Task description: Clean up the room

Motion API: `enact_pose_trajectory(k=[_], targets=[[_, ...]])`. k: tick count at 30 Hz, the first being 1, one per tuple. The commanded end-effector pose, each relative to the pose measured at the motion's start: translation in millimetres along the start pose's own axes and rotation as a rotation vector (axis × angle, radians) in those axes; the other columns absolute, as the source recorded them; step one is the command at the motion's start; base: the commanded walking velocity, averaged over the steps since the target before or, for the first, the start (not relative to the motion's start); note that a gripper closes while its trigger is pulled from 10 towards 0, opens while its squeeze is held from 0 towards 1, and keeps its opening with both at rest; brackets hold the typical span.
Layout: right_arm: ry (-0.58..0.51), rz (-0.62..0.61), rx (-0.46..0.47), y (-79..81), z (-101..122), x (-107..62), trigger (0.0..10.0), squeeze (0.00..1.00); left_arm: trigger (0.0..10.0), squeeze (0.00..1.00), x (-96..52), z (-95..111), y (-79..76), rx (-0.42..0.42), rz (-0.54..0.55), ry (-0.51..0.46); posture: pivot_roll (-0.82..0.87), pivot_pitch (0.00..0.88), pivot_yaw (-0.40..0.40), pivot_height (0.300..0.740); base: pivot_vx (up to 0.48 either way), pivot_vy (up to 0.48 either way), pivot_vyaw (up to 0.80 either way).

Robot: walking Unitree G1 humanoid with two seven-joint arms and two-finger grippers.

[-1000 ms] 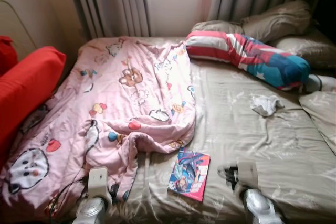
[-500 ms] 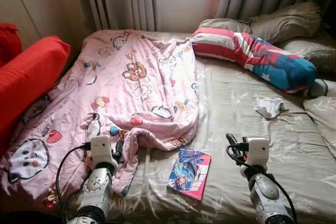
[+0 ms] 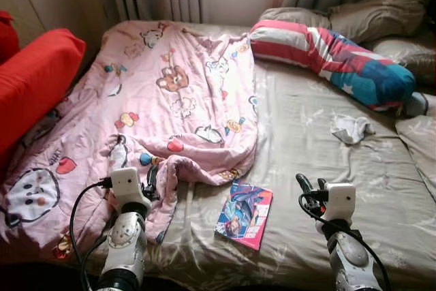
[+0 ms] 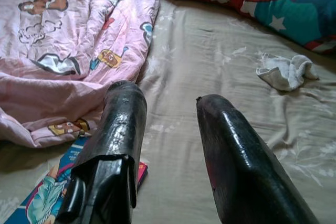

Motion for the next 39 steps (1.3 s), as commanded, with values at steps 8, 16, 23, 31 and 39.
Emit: enact_pose_trajectory(k=[8, 16, 23, 31, 39], targets=[[0.044, 0.04, -0.006, 14.1, -4, 3.5, 10.0, 0.0, 10.0, 0.0, -19.1, -12, 5.7, -0.007, 0.013, 0.031, 0.01, 0.174, -0.064, 0.705, 0.0, 0.0, 0.0], [0.026, 0.012, -0.006, 12.1, -1, 3.2, 10.0, 0.0, 10.0, 0.0, -17.8, -16, -5.6, 0.0, -0.037, 0.073, -0.05, 0.166, -0.033, 0.655, 0.0, 0.0, 0.0], [0.031, 0.02, -0.023, 12.8, -8, -5.1, 10.0, 0.0, 10.0, 0.0, -15.0, -13, -9.3, 0.002, -0.043, 0.07, -0.05, 0.183, -0.044, 0.65, 0.0, 0.0, 0.0], [0.057, 0.019, -0.02, 15.7, -11, -3.2, 10.0, 0.0, 10.0, 0.0, -16.4, -18, -9.7, 0.012, -0.05, 0.098, -0.05, 0.163, -0.043, 0.65, 0.0, 0.0, 0.0], [0.066, 0.016, -0.005, 16.3, -10, -0.6, 10.0, 0.0, 10.0, 0.0, -13.0, -14, -20.0, 0.026, -0.087, 0.093, -0.05, 0.193, -0.042, 0.65, 0.0, 0.0, 0.0]])
Point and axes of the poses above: a point about 5 cm out from each wrist's last joint towards the gripper, its own x axis pointing out of the wrist towards the gripper, its own z axis along the axis of the wrist's last joint, y = z × x, the point moved 5 cm from there along x, pointing out of the wrist towards the gripper, and after that the axes turned 10 degrees about -x, right-handed, at the moved point
